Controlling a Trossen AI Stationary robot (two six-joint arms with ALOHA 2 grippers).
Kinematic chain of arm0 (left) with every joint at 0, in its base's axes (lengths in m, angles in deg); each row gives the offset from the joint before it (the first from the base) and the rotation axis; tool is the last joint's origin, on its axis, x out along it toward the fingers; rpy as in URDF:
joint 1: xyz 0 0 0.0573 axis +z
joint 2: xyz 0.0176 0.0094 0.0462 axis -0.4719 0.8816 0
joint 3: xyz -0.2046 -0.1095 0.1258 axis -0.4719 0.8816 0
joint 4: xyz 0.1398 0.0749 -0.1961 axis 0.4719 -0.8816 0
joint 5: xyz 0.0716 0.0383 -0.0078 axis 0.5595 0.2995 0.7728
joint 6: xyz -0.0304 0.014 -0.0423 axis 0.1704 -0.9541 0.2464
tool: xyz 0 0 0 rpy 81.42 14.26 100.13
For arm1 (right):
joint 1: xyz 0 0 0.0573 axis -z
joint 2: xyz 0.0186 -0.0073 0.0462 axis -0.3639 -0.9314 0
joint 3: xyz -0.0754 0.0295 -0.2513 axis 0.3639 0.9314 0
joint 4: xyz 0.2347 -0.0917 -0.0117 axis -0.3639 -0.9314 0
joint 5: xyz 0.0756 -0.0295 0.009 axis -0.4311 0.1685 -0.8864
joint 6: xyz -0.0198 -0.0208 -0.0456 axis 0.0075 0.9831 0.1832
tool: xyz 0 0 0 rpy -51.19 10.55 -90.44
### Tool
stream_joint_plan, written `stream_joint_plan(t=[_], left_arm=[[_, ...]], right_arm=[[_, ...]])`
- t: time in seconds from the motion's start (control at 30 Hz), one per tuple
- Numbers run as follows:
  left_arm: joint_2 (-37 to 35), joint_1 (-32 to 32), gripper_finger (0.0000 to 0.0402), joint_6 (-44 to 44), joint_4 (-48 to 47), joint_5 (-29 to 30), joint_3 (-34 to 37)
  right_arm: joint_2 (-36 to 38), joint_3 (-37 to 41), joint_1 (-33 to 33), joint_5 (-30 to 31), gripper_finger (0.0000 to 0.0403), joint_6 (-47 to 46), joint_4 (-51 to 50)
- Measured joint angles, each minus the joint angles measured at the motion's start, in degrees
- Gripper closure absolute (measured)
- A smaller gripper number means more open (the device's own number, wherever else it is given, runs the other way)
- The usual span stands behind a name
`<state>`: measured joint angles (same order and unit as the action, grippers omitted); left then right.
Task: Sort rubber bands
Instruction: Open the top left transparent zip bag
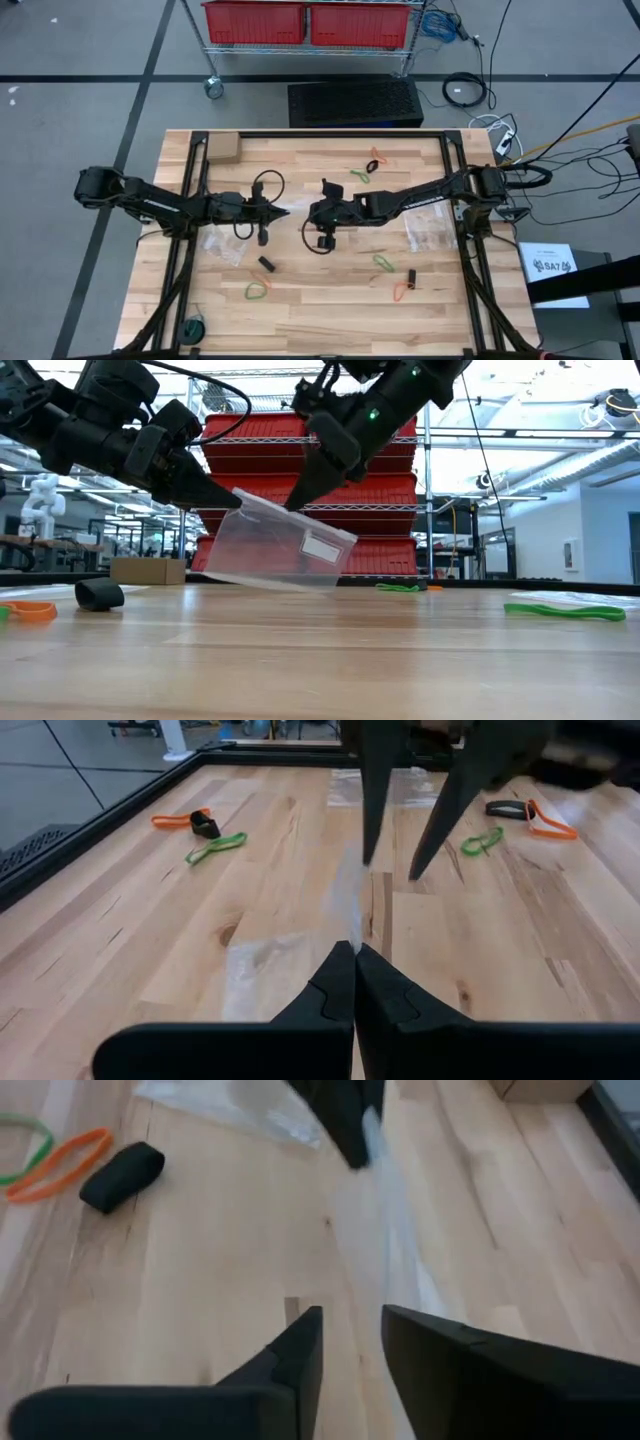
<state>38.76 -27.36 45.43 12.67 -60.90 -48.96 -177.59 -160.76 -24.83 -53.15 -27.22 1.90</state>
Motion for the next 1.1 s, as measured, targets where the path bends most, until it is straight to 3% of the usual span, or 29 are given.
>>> stream_joint_plan(t=[0.2,0.47,1.1], left_arm=[[0.00,-0.02,0.0402,0.00,-0.03,0.00,0.00],[0.00,0.00,0.0402,0.00,-0.03,0.00,0.00],[0.00,-0.02,0.0402,0.02,0.00,0.00,0.00]], right_arm=[[2.48,-0.04,0.00,0.18,0.0296,1.33,-0.42],[2.25,-0.07,-0.25,4.00,0.0394,4.94,-0.84],[-2.24,-0.05,-0.74,7.58,0.0403,4.22,1.25]])
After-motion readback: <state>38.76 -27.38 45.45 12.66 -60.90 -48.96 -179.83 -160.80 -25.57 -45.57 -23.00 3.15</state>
